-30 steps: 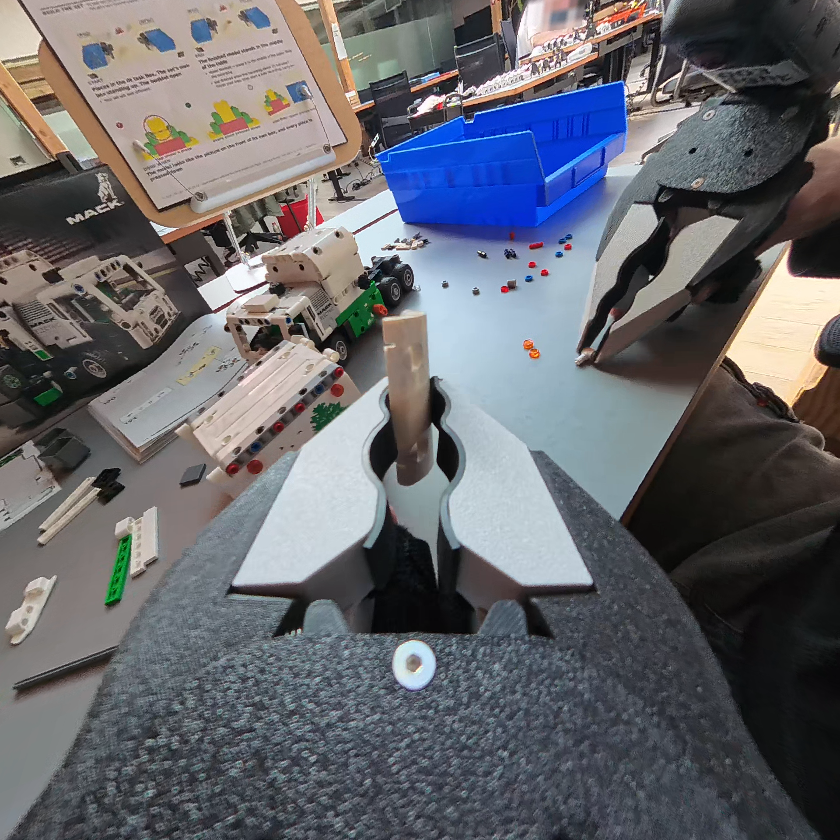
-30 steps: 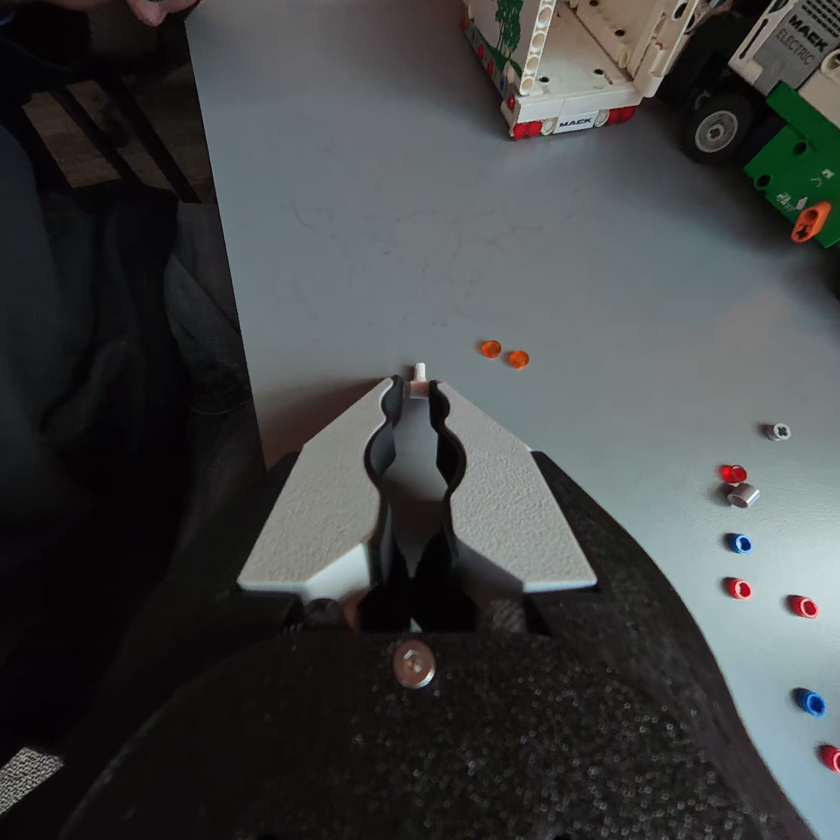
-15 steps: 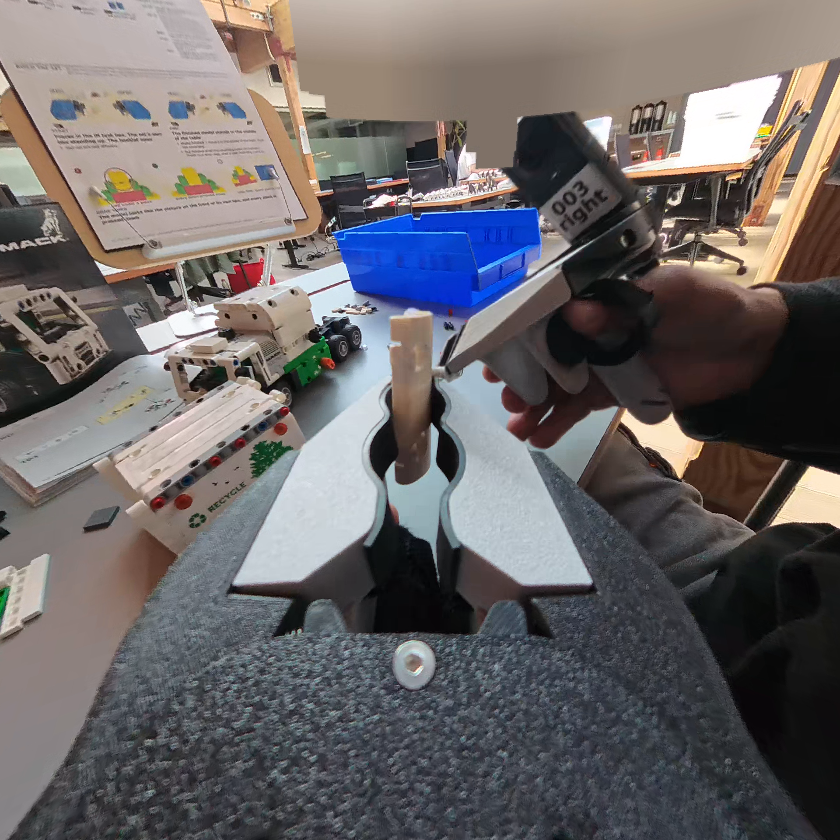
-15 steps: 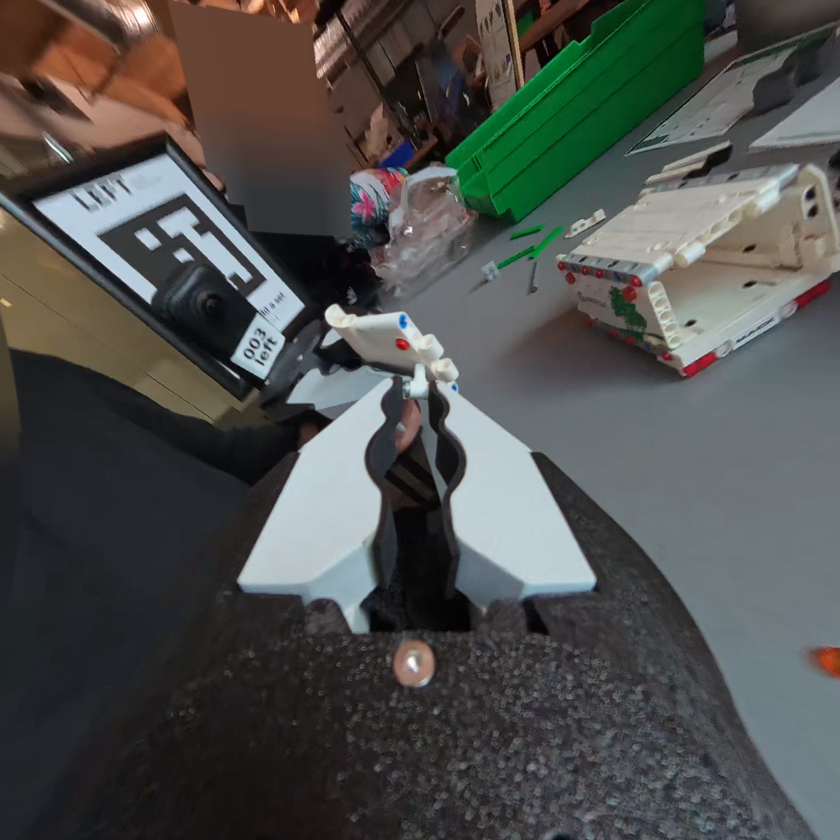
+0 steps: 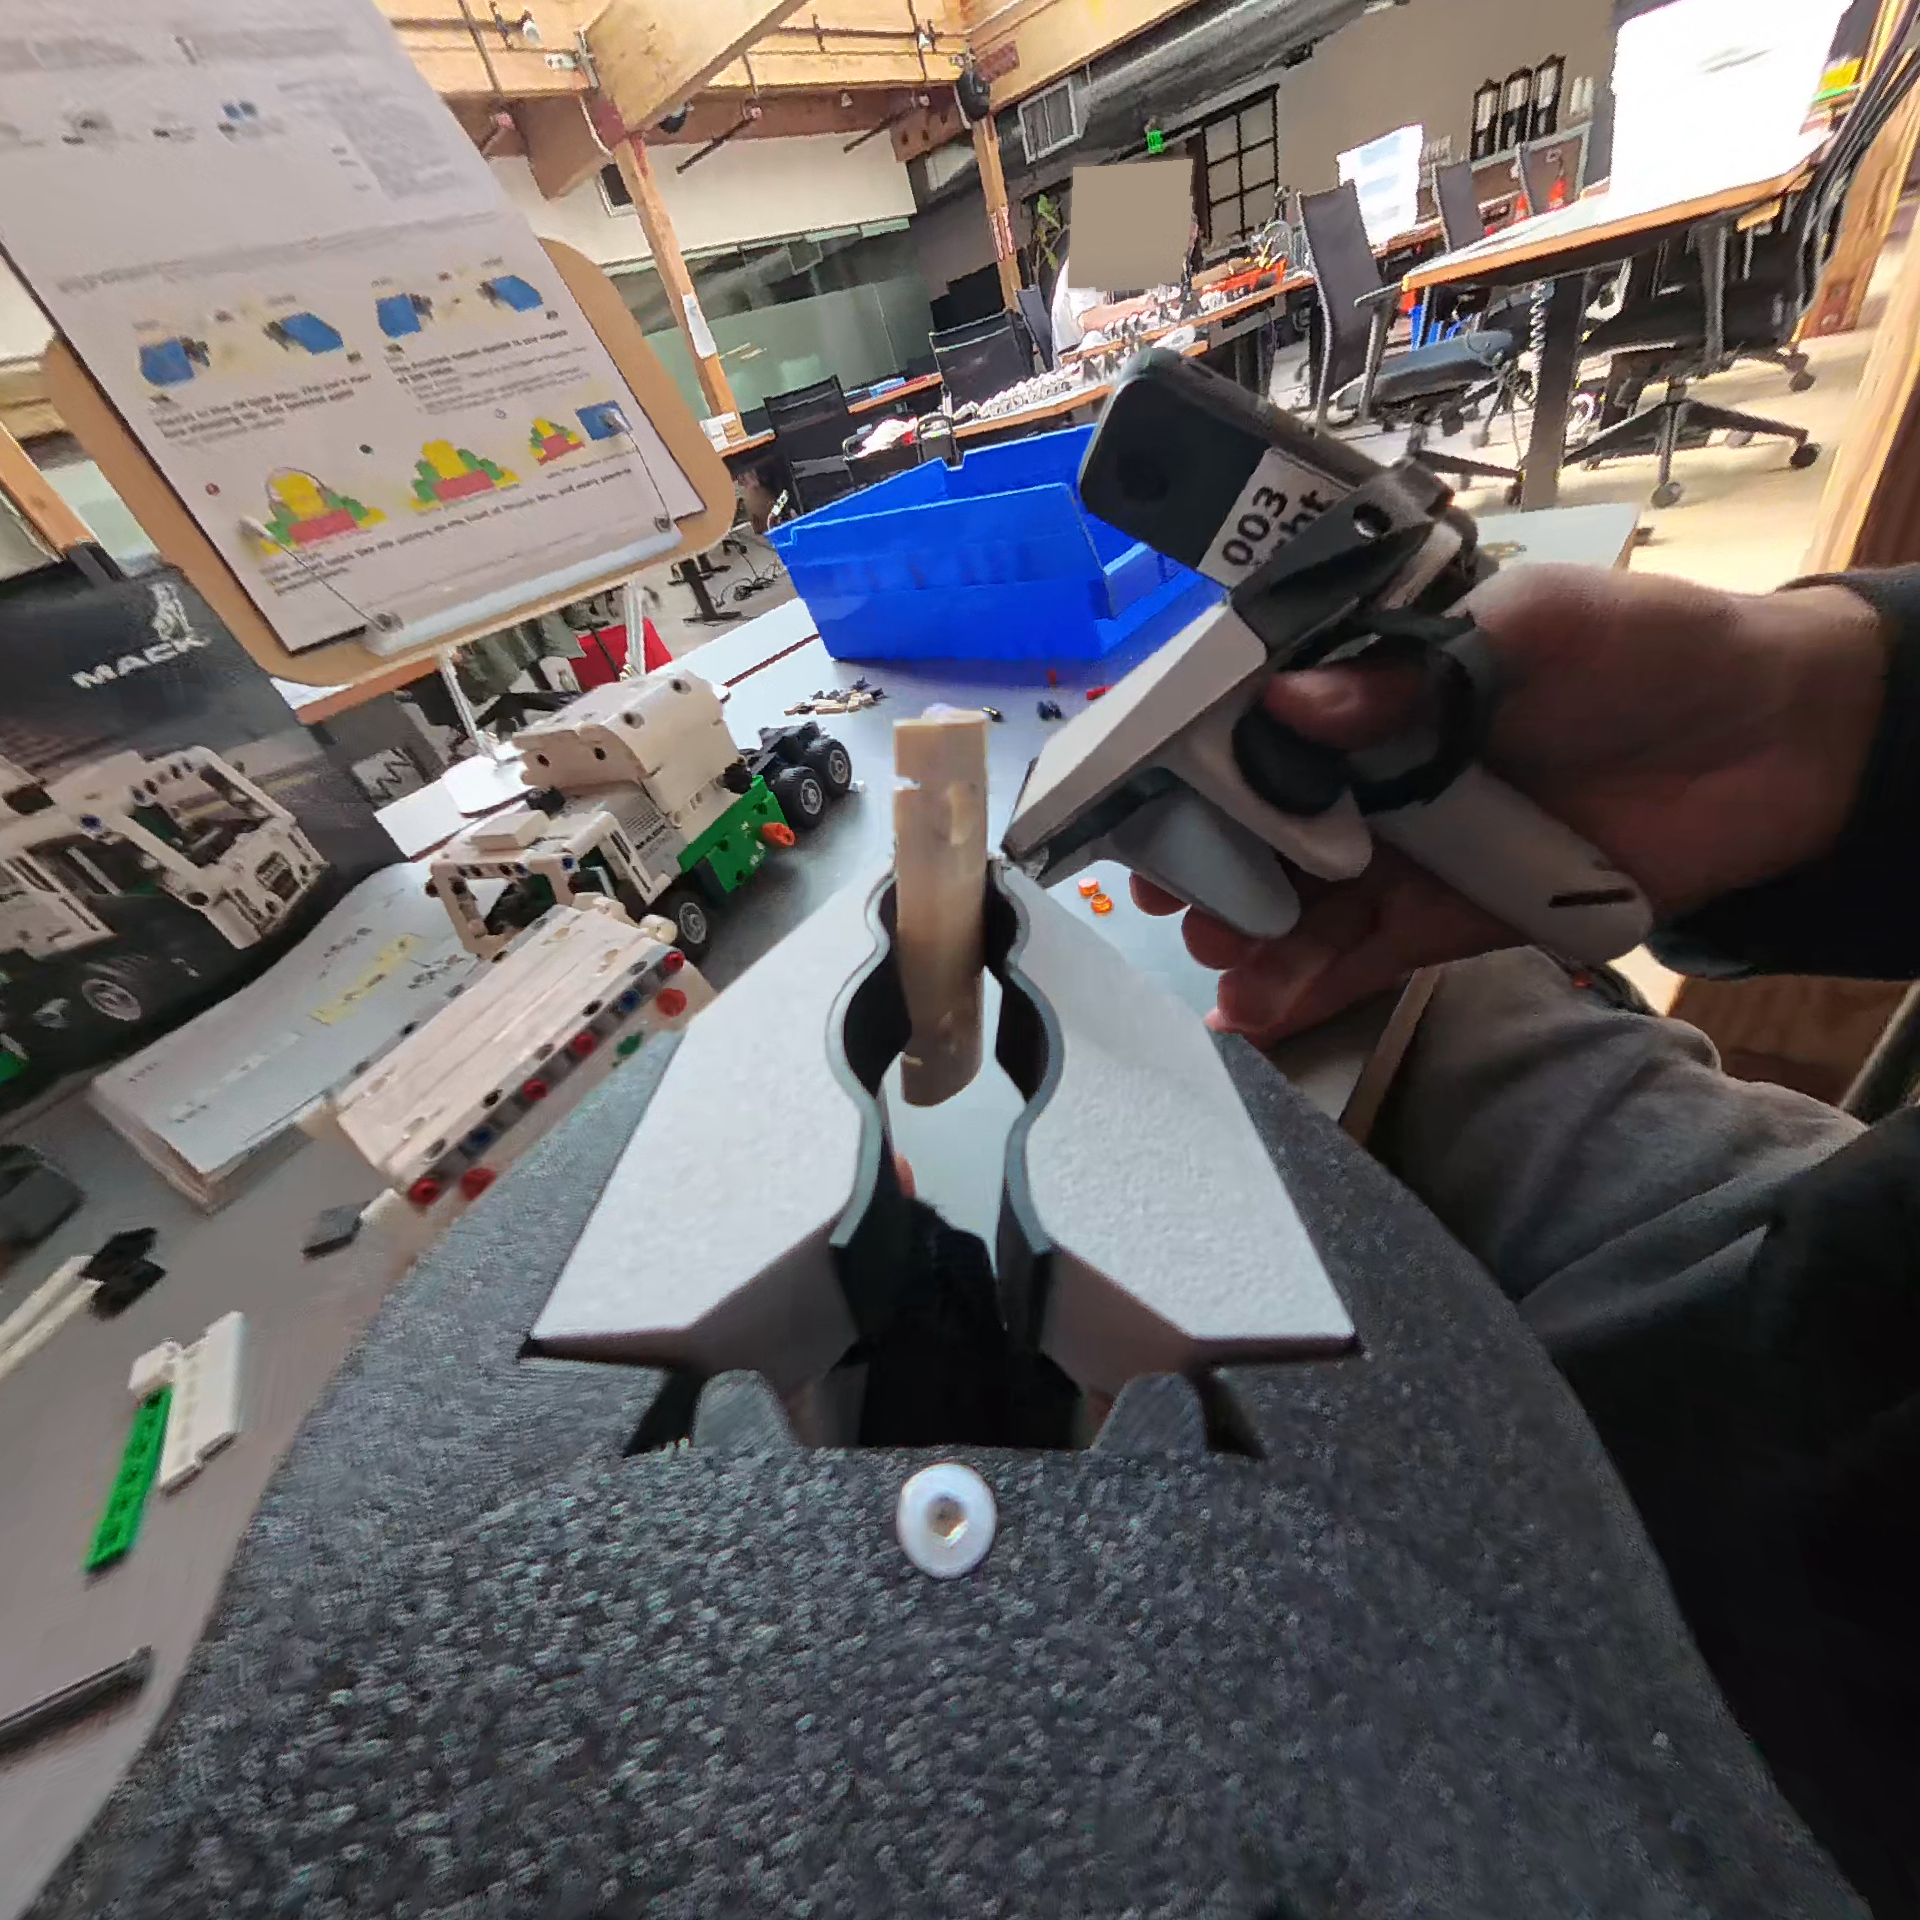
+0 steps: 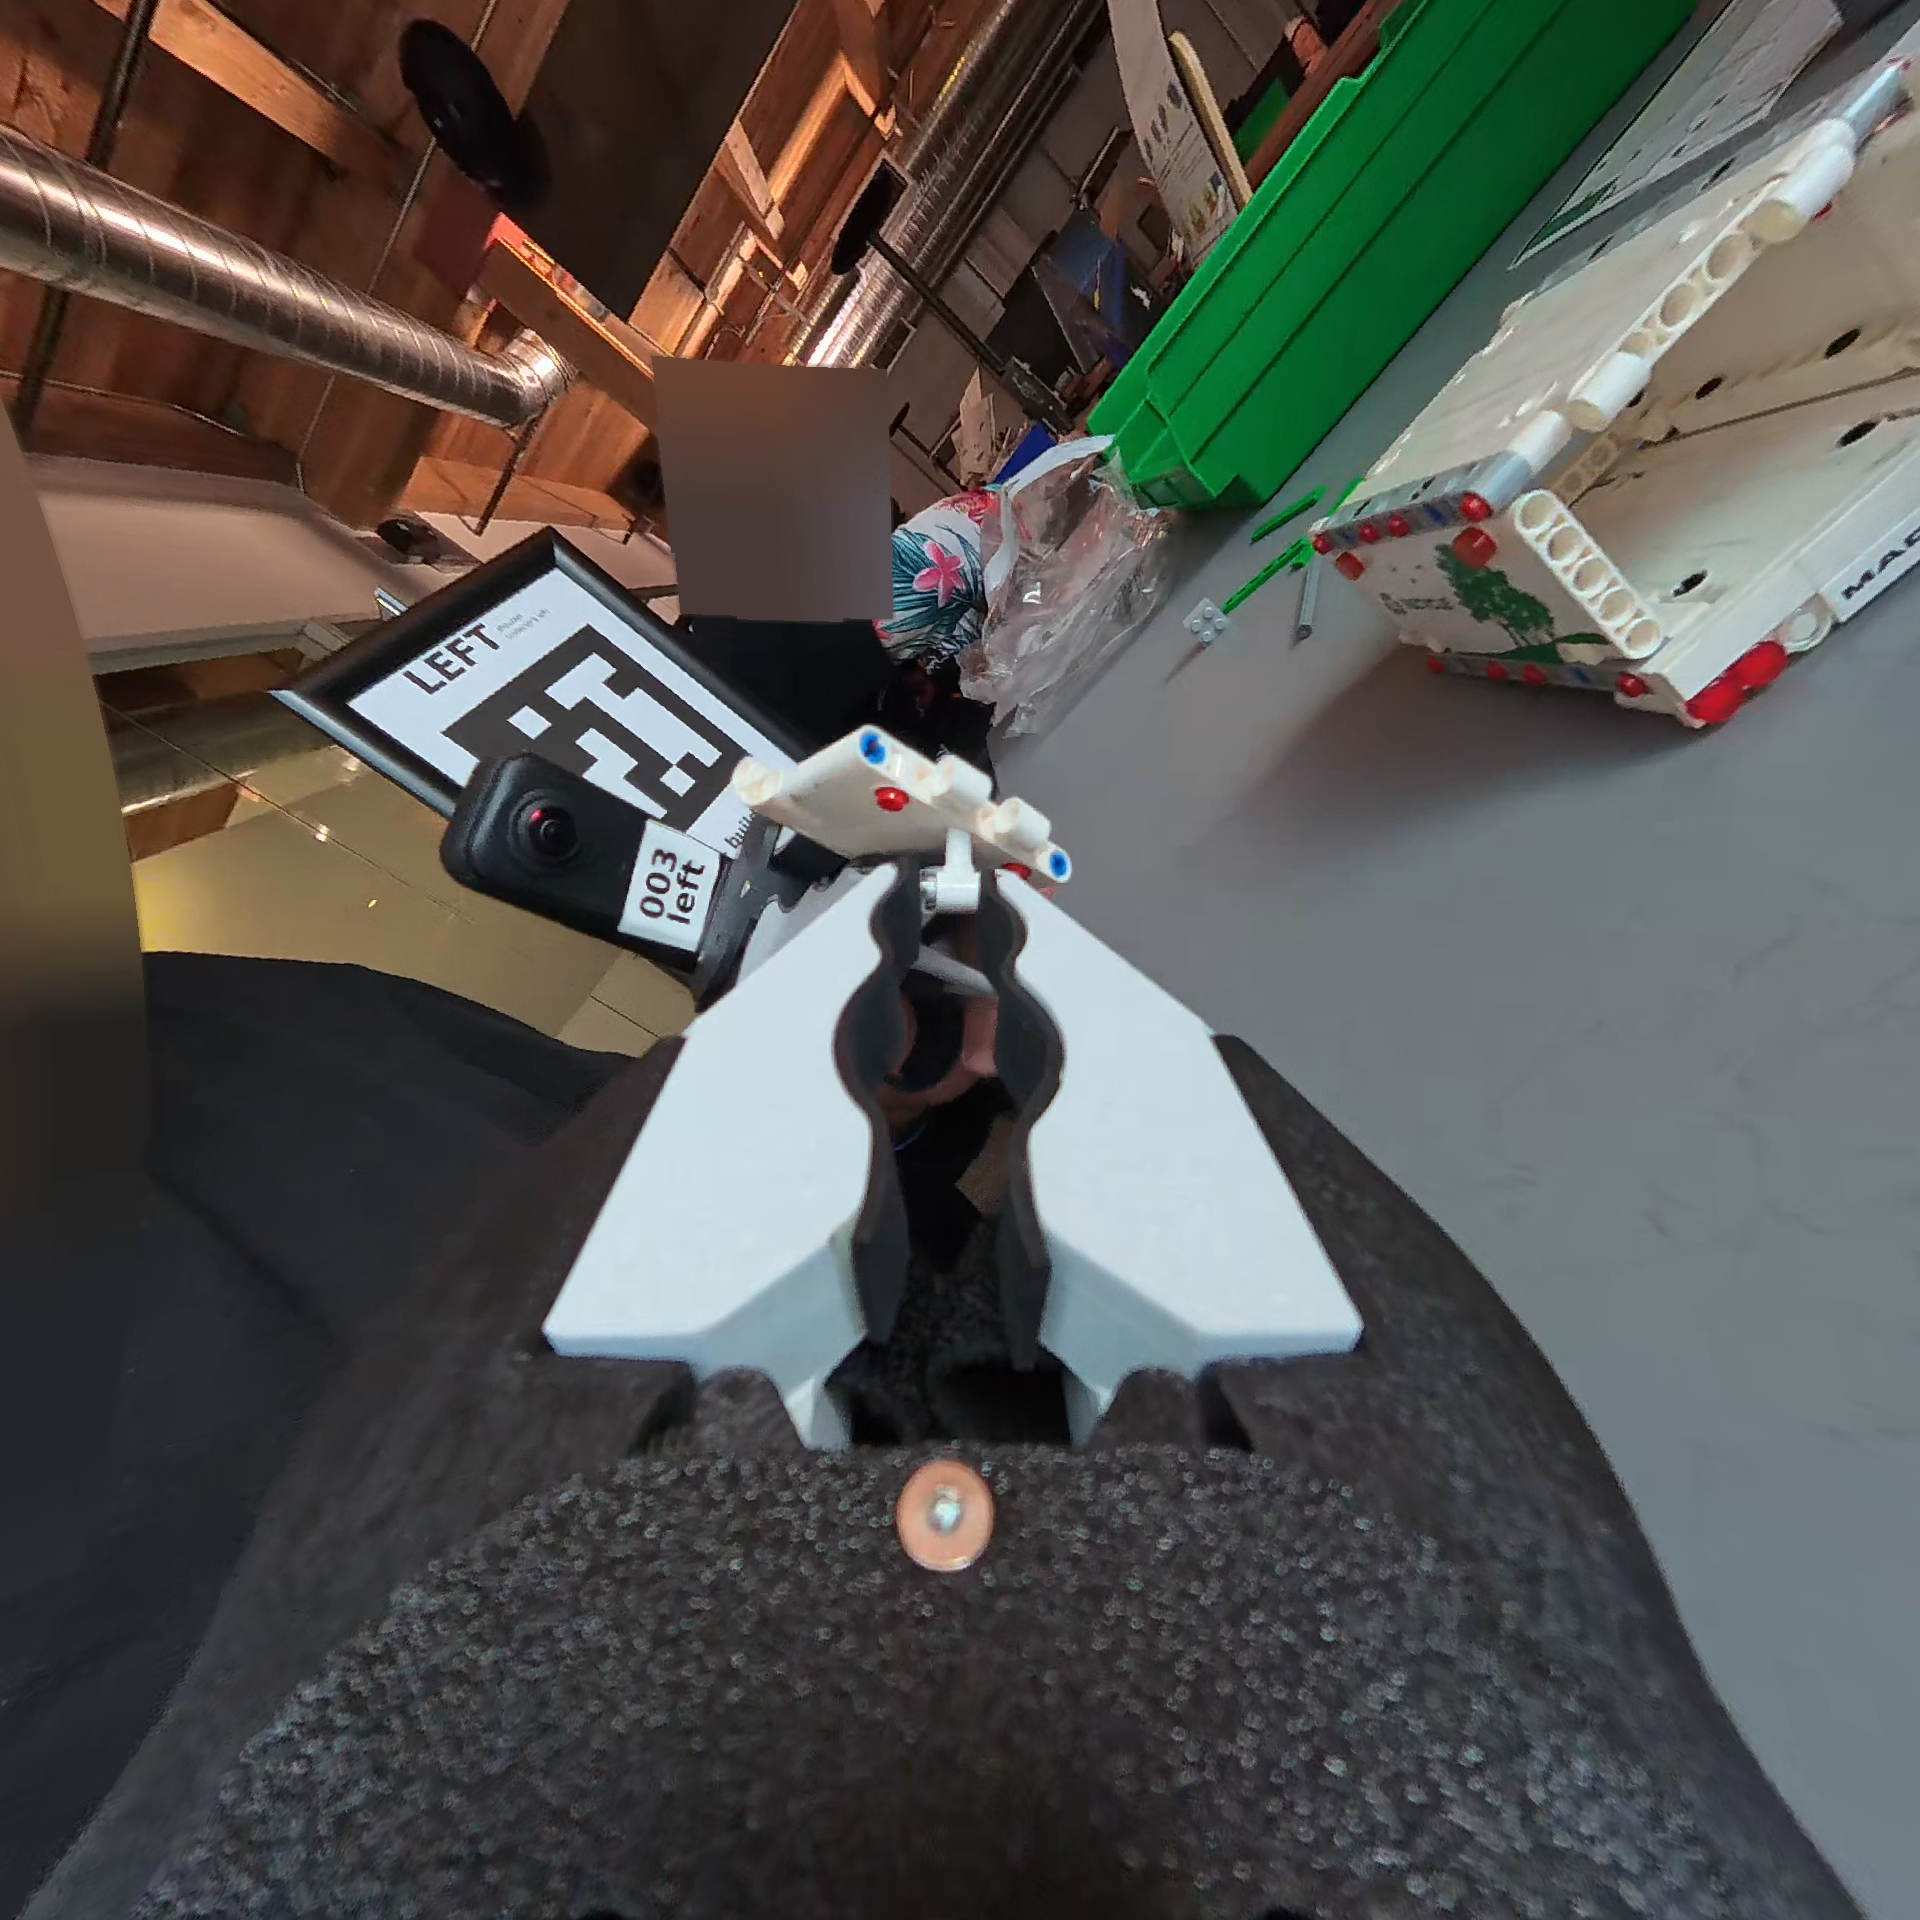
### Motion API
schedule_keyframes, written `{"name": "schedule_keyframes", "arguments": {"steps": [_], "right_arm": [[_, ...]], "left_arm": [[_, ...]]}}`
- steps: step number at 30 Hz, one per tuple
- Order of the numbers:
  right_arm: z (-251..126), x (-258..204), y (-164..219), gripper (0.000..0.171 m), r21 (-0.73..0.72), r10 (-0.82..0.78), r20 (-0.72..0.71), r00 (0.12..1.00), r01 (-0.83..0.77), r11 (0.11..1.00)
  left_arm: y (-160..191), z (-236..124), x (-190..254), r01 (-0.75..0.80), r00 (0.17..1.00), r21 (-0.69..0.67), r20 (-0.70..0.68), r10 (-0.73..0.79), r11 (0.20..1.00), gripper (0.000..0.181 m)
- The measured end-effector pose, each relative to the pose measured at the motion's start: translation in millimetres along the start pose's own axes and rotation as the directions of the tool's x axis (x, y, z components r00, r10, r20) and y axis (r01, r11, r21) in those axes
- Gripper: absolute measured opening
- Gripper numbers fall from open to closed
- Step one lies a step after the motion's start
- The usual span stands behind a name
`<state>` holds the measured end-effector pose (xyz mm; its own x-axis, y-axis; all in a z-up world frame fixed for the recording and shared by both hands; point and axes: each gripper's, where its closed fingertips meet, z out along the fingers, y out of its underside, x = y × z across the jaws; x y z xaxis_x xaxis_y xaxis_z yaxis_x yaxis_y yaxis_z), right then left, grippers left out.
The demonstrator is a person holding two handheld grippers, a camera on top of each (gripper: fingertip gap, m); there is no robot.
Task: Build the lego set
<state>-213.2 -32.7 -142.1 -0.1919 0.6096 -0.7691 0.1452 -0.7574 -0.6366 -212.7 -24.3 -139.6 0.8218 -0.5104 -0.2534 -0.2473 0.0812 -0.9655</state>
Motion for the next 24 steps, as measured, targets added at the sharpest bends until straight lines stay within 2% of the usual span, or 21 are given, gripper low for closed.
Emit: {"name": "schedule_keyframes", "arguments": {"steps": [4,10,14,20,24], "right_arm": [[-4,5,0,0.009,0.015,0.024,-0.003,1.000,-0.024,1.000],[-7,4,7,0.009,-0.072,0.066,0.028,0.997,-0.064,0.995],[-7,8,14,0.009,-0.133,0.116,0.029,0.993,-0.111,0.985],[-8,8,16,0.009,-0.157,0.140,0.034,0.990,-0.133,0.979],[-10,9,11,0.009,-0.112,0.133,0.035,0.991,-0.128,0.985]], "left_arm": [[3,5,2,-0.022,1.000,-0.025,0.000,0.022,0.999,0.009],[5,4,8,0.052,0.989,-0.048,-0.137,-0.058,0.998,0.008],[13,2,11,-0.178,0.971,-0.045,-0.173,0.168,0.983,0.009],[15,0,13,-0.132,0.963,-0.057,-0.245,0.114,0.990,0.009],[13,5,11,-0.033,0.971,-0.066,-0.236,0.017,0.997,0.009]]}}
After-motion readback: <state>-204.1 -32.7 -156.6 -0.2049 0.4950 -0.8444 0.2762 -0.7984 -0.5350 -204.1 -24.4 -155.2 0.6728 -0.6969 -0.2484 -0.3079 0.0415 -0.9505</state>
